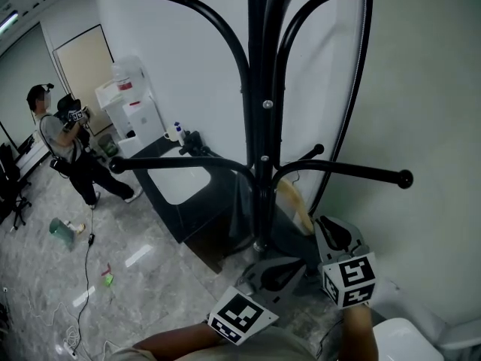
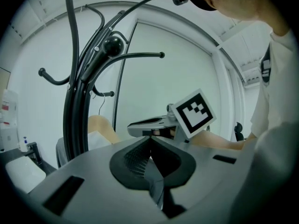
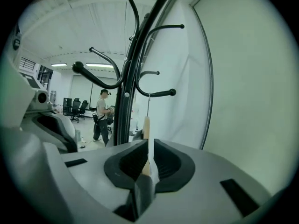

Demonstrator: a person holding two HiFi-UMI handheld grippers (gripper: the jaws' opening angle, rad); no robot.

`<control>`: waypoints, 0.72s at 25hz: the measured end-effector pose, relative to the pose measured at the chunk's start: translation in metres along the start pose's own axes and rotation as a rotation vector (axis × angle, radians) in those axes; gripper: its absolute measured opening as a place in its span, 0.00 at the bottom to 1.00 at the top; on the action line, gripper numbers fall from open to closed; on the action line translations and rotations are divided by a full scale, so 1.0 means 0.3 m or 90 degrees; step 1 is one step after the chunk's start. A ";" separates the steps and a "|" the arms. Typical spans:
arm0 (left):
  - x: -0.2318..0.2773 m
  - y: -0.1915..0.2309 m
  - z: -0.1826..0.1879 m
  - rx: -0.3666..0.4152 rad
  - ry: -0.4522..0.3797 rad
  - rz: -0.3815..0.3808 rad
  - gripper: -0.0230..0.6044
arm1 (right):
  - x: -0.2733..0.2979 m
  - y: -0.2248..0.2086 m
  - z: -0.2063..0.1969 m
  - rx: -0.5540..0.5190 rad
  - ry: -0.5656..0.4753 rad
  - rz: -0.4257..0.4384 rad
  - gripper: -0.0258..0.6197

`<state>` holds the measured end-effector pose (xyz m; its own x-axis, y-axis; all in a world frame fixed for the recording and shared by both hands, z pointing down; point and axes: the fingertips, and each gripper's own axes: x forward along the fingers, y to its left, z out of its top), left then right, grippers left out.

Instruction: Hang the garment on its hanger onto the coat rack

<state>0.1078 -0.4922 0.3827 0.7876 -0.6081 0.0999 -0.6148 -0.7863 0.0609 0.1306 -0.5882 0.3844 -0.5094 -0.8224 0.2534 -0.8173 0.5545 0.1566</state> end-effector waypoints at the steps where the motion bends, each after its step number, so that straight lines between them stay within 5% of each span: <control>1: -0.009 0.000 0.001 -0.001 -0.002 -0.001 0.04 | -0.021 0.013 -0.002 0.012 -0.005 -0.001 0.11; 7: -0.088 -0.025 -0.012 -0.002 -0.004 -0.020 0.04 | -0.127 0.131 -0.020 0.103 -0.032 0.010 0.07; 18: -0.284 -0.133 -0.073 -0.008 0.003 -0.082 0.04 | -0.309 0.328 -0.066 0.147 -0.039 -0.052 0.06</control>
<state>0.0644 -0.4067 0.3935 0.8603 -0.5011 0.0943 -0.5085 -0.8568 0.0859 0.1027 -0.4550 0.3952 -0.4483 -0.8736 0.1894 -0.8929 0.4474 -0.0498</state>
